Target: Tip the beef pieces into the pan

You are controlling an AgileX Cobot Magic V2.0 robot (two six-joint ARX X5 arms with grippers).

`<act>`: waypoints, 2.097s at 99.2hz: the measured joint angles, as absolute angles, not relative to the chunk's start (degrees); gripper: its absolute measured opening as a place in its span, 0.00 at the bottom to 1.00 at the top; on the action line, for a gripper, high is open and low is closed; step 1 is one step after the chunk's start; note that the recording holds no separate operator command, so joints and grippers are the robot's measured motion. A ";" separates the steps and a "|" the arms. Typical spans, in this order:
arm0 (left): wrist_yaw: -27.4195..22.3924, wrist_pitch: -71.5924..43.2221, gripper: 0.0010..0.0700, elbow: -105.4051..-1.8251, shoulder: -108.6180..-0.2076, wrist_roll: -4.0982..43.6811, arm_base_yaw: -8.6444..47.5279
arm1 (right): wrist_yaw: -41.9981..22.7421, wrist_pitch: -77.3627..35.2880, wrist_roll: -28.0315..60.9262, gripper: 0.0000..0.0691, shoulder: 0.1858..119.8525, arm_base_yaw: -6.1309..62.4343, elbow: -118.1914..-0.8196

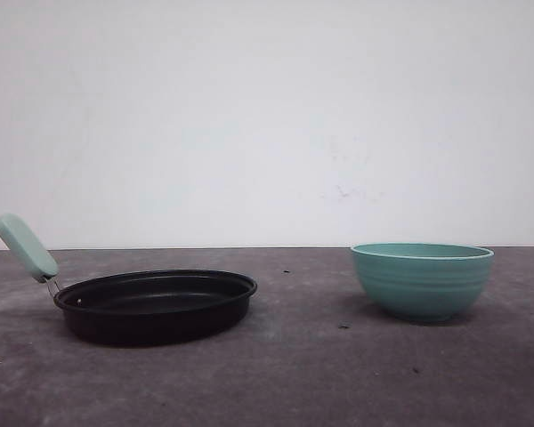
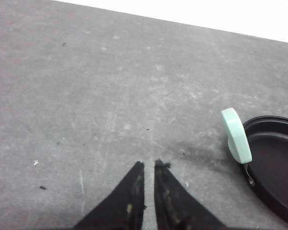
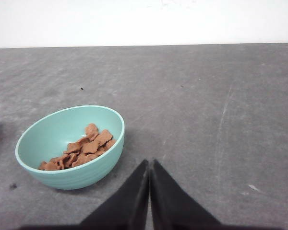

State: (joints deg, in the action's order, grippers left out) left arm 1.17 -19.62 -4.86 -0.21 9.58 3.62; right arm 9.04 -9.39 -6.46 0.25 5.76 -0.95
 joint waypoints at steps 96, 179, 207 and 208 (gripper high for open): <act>1.15 -19.62 0.00 -4.86 -0.21 9.58 3.62 | 9.04 -9.39 -6.46 0.00 0.25 5.76 -0.95; 1.15 -17.76 0.00 -4.40 -0.21 14.48 3.62 | 8.08 -6.72 -13.21 0.00 0.25 5.76 -0.93; -6.50 -16.86 0.00 -4.67 -0.21 33.67 3.62 | 11.03 2.28 -28.01 0.00 0.25 5.76 -1.76; -7.31 -16.86 0.00 -4.82 -0.21 34.11 3.62 | 11.35 2.11 -28.49 0.00 0.25 5.76 -2.02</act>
